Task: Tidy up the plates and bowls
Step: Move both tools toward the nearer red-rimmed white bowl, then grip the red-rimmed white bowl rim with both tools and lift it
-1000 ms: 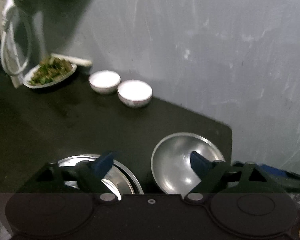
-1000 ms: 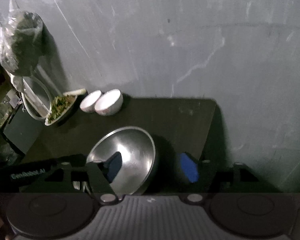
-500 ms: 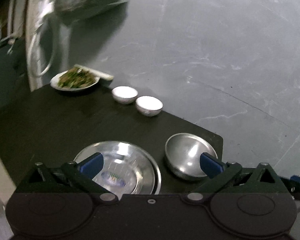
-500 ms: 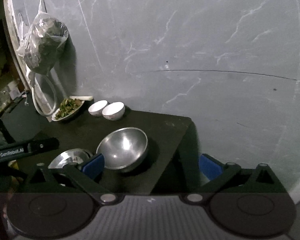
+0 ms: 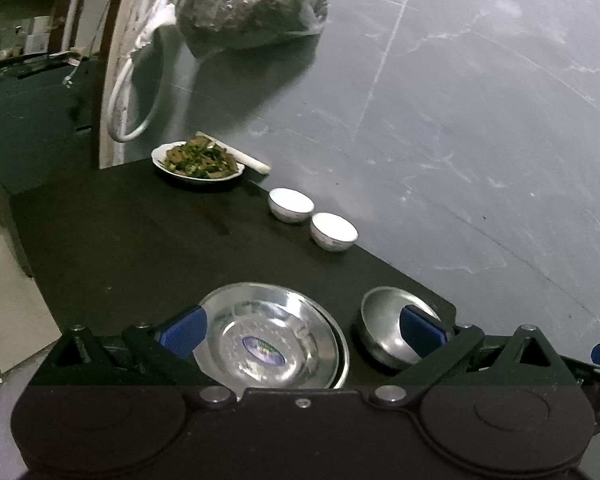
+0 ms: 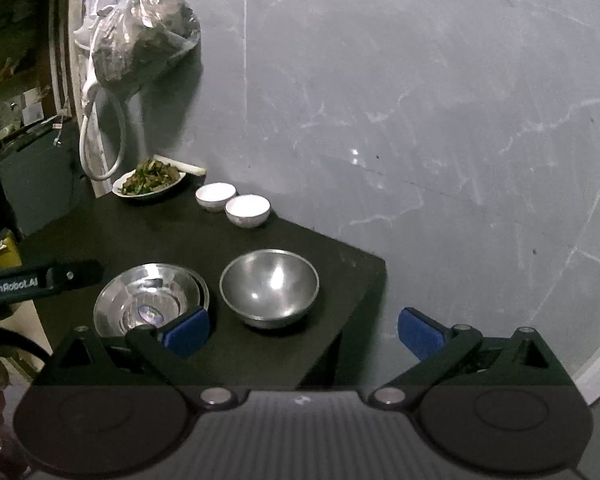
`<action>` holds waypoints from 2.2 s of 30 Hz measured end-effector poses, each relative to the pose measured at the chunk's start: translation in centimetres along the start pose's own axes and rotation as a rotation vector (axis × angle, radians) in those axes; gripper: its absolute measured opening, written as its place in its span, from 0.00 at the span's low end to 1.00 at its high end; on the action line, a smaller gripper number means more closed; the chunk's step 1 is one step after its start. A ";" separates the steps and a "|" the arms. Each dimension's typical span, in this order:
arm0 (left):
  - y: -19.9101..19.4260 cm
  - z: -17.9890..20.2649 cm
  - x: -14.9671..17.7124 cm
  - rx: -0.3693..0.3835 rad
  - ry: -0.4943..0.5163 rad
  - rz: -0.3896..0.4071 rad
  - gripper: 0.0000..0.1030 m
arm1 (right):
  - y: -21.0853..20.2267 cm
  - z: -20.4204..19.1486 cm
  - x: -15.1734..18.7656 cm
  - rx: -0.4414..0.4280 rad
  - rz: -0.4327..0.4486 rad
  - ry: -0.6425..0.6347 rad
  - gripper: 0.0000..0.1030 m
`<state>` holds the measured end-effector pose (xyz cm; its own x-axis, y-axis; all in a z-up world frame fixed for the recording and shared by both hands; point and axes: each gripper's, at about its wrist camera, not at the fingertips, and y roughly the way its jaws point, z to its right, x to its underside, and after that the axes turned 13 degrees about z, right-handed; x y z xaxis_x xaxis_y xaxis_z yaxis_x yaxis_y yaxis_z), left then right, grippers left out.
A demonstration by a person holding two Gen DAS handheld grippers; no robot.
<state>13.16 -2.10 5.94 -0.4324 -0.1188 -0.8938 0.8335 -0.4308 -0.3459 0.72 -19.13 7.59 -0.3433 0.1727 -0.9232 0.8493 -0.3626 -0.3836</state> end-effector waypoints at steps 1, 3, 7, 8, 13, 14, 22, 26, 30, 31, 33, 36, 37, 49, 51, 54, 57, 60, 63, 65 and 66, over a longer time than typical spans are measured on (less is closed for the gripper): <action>0.5 0.1 -0.3 -0.009 0.000 0.001 0.99 | 0.2 0.1 -0.2 -0.006 0.001 -0.005 1.00; 1.6 0.5 -0.7 -0.034 0.010 -0.003 0.99 | 1.3 0.4 -0.7 -0.018 -0.001 -0.018 1.00; 4.5 1.3 -1.6 -0.112 0.033 -0.005 0.99 | 5.0 1.6 -1.6 -0.056 -0.003 -0.017 1.00; 5.4 1.6 -1.9 -0.141 0.039 -0.004 0.99 | 6.2 2.0 -1.8 -0.075 -0.002 -0.015 1.00; 9.5 3.0 -3.6 -0.290 0.025 -0.045 0.99 | 14.1 4.0 -3.0 -0.192 -0.020 -0.001 1.00; 10.5 3.3 -4.0 -0.303 0.022 -0.061 0.99 | 16.0 4.4 -3.4 -0.226 -0.025 0.004 1.00; 18.6 3.8 -6.2 -0.379 -0.037 -0.129 0.99 | 27.2 6.1 -4.5 -0.412 -0.138 0.100 1.00; 22.7 4.0 -5.7 -0.334 -0.042 -0.148 0.99 | 30.8 6.3 -4.1 -0.426 -0.179 0.157 1.00; 27.7 3.8 -4.7 -0.310 -0.018 -0.179 0.99 | 33.7 6.1 -3.3 -0.456 -0.215 0.222 0.94; 28.9 3.8 -4.4 -0.306 -0.007 -0.190 0.99 | 34.5 5.9 -3.2 -0.459 -0.223 0.226 0.92; 31.2 3.7 -3.9 -0.293 0.019 -0.215 0.99 | 36.1 5.3 -3.0 -0.456 -0.232 0.235 0.88; 33.7 3.3 -3.5 -0.287 0.047 -0.237 0.99 | 38.0 4.4 -2.9 -0.455 -0.237 0.252 0.84; 34.3 3.1 -3.4 -0.283 0.050 -0.243 0.99 | 38.6 4.2 -2.9 -0.453 -0.240 0.256 0.83; 38.4 1.2 -2.5 -0.219 -0.016 -0.327 0.62 | 44.0 1.8 -2.8 -0.424 -0.271 0.217 0.55; 38.8 1.3 -2.2 -0.195 -0.025 -0.357 0.50 | 44.4 1.7 -2.6 -0.420 -0.280 0.213 0.47; 39.1 1.6 -2.1 -0.173 -0.035 -0.372 0.42 | 44.7 1.7 -2.4 -0.431 -0.291 0.208 0.37; 39.5 2.0 -2.1 -0.165 -0.024 -0.386 0.38 | 45.0 1.6 -2.4 -0.454 -0.291 0.197 0.32; 39.9 2.1 -1.9 -0.167 -0.032 -0.399 0.37 | 45.3 1.6 -2.4 -0.468 -0.299 0.197 0.31; 40.1 2.2 -1.9 -0.125 -0.059 -0.403 0.13 | 45.2 1.6 -2.4 -0.486 -0.296 0.195 0.24; 40.0 2.7 -1.9 -0.113 -0.042 -0.402 0.11 | 45.1 1.4 -2.5 -0.486 -0.293 0.184 0.23; 39.9 2.8 -1.8 -0.113 -0.039 -0.401 0.11 | 45.0 1.3 -2.5 -0.489 -0.289 0.182 0.22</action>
<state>46.26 -21.60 -5.43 -0.7415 0.0037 -0.6710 0.6277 -0.3495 -0.6956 39.27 -37.10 -7.42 -0.5507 0.3718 -0.7474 0.8325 0.1792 -0.5243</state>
